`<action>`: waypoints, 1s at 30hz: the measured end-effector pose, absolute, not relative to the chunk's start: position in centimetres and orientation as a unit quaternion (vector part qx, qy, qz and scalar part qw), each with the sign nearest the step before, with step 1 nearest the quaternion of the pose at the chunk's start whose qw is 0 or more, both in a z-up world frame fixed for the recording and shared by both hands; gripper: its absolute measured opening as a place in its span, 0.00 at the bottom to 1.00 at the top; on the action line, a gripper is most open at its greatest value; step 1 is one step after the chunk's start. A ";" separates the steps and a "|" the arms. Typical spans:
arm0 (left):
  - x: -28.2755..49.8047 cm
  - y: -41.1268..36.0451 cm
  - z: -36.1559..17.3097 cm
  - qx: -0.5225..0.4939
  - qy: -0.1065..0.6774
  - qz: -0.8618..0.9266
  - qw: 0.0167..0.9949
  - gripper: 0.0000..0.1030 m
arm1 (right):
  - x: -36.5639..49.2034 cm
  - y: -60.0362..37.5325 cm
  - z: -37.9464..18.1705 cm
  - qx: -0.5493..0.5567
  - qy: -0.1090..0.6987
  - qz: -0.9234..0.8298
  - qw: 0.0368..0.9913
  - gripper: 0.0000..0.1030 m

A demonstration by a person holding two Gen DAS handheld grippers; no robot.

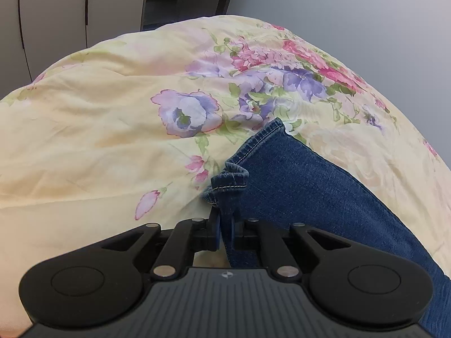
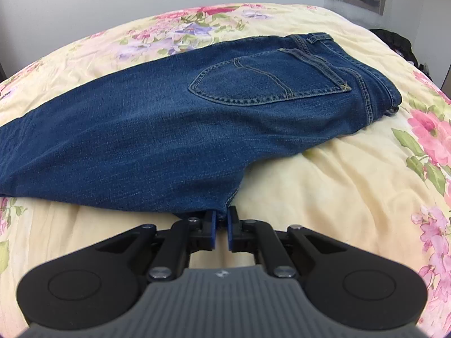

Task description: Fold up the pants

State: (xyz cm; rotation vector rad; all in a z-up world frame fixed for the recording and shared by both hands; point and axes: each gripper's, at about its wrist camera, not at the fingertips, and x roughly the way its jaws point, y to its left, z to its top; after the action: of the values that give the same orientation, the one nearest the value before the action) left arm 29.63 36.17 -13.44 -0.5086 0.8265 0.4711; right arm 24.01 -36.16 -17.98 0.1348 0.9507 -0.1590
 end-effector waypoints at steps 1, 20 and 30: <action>29.6 36.2 -13.3 -0.238 0.397 0.226 0.857 0.16 | 24.0 -36.1 -17.8 0.058 0.465 -0.071 0.881 0.03; 31.1 28.9 -8.3 -0.120 0.390 0.172 0.897 0.40 | 32.4 -42.3 -12.0 -0.014 0.389 -0.073 0.918 0.27; 37.4 27.7 -14.0 -0.113 0.413 0.175 0.887 0.40 | 47.2 -51.1 -16.7 0.040 0.414 -0.145 0.898 0.27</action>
State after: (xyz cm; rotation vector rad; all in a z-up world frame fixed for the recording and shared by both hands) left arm 37.44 27.66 -14.02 -0.2344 0.8595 0.3632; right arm 47.18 -51.07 -16.66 0.0833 0.8578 -0.3003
